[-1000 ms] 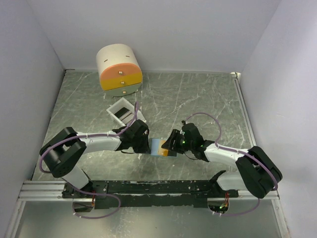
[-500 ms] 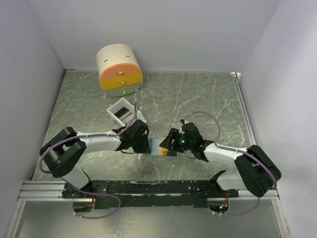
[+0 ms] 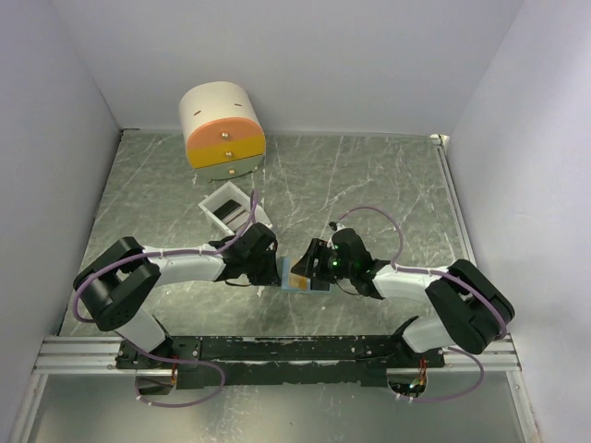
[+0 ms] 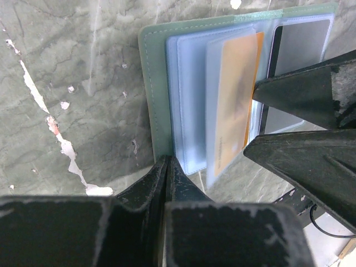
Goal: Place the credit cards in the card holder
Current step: Insert the credit card into the card holder.
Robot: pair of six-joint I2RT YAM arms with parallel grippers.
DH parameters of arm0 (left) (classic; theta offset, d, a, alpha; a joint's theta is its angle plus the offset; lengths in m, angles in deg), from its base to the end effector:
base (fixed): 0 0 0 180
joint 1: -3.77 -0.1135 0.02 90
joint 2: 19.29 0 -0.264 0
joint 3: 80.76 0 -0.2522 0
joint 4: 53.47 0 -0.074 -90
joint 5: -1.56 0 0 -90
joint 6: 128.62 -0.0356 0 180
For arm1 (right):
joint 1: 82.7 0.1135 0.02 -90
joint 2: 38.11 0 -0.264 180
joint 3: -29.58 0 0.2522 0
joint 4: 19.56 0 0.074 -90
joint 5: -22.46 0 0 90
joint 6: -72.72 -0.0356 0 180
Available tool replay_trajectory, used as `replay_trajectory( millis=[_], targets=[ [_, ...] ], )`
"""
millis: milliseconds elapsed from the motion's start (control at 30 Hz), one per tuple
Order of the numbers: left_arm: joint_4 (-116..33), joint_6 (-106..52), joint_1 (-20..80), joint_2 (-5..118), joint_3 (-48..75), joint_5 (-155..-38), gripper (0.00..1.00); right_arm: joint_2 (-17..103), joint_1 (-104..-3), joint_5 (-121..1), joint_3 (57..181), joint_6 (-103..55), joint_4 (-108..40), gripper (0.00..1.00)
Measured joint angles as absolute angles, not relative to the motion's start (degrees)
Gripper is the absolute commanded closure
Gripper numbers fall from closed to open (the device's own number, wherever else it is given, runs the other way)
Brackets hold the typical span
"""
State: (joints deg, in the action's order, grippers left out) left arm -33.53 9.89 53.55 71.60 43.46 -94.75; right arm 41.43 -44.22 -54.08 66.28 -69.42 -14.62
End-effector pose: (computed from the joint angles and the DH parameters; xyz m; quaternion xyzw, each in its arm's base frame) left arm 0.1863 -0.2263 0.1428 0.0271 0.9522 -0.2611 0.1564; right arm 0.1848 0.1575 0.1349 0.0550 0.8920 0.3841 0.2319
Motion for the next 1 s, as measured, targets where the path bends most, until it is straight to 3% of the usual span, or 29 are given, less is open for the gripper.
replay_trajectory(
  millis=[800, 1000],
  targets=[
    [-33.5, 9.9, 53.6, 71.6, 43.5, -94.7, 0.9, 43.4, -43.4, -53.1, 66.3, -68.9, -9.4, 0.44],
    [-30.8, 10.1, 54.0, 70.4, 43.5, -93.6, 0.88, 42.1, -43.2, -52.8, 67.5, -67.6, -14.0, 0.47]
  ],
)
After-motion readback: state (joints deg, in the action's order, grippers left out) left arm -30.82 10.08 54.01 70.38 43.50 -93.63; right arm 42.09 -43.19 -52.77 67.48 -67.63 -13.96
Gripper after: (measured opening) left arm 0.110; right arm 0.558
